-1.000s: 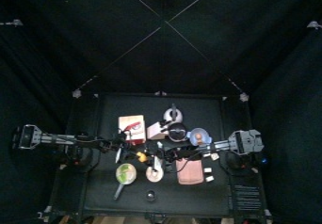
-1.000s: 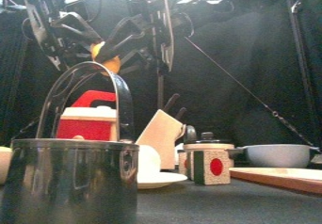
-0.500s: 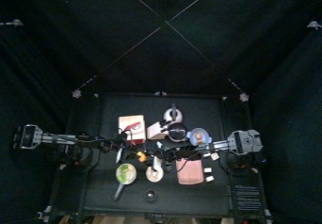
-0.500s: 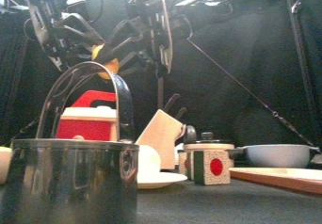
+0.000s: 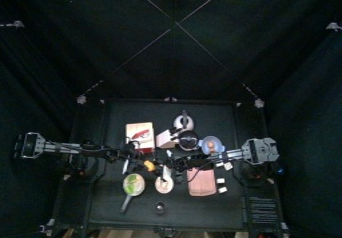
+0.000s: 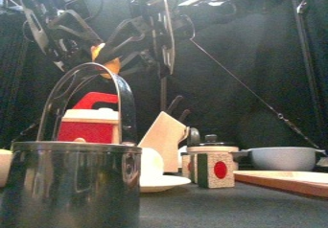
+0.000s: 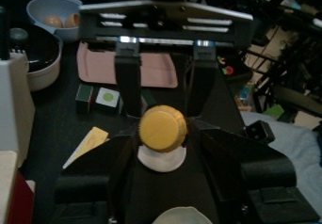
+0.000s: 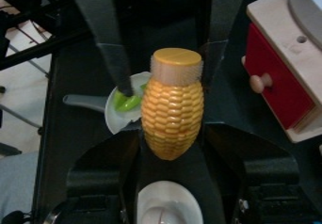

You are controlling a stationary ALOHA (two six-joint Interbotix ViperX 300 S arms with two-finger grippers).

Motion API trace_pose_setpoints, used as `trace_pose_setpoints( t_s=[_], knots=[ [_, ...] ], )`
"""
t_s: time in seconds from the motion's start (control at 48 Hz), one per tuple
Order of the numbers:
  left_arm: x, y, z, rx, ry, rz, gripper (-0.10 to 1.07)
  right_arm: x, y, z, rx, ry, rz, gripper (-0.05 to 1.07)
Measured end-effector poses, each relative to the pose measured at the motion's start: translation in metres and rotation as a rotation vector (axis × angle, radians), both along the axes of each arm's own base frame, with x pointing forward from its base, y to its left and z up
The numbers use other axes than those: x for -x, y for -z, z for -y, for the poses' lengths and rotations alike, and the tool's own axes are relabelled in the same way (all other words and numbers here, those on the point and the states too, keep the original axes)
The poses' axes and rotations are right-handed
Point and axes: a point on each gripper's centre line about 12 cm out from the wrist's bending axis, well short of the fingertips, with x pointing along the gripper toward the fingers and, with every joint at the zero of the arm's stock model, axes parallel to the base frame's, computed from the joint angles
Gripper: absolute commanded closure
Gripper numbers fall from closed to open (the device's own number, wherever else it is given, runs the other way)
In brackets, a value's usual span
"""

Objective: Put together corn

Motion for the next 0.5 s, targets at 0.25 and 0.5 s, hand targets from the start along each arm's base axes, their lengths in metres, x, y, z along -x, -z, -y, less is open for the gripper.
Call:
trace_pose_setpoints(
  t_s=[0.25, 0.5],
  knots=[
    [0.0053, -0.004, -0.0023, 0.002, -0.021, 0.036, 0.06, 0.0001, 0.0013, 0.0015, -0.003, 0.004, -0.003, 0.37],
    [0.0089, -0.0032, -0.0045, 0.0, -0.044, 0.053, 0.06, 0.003, 0.0056, 0.0015, -0.015, 0.011, -0.016, 0.37]
  ],
)
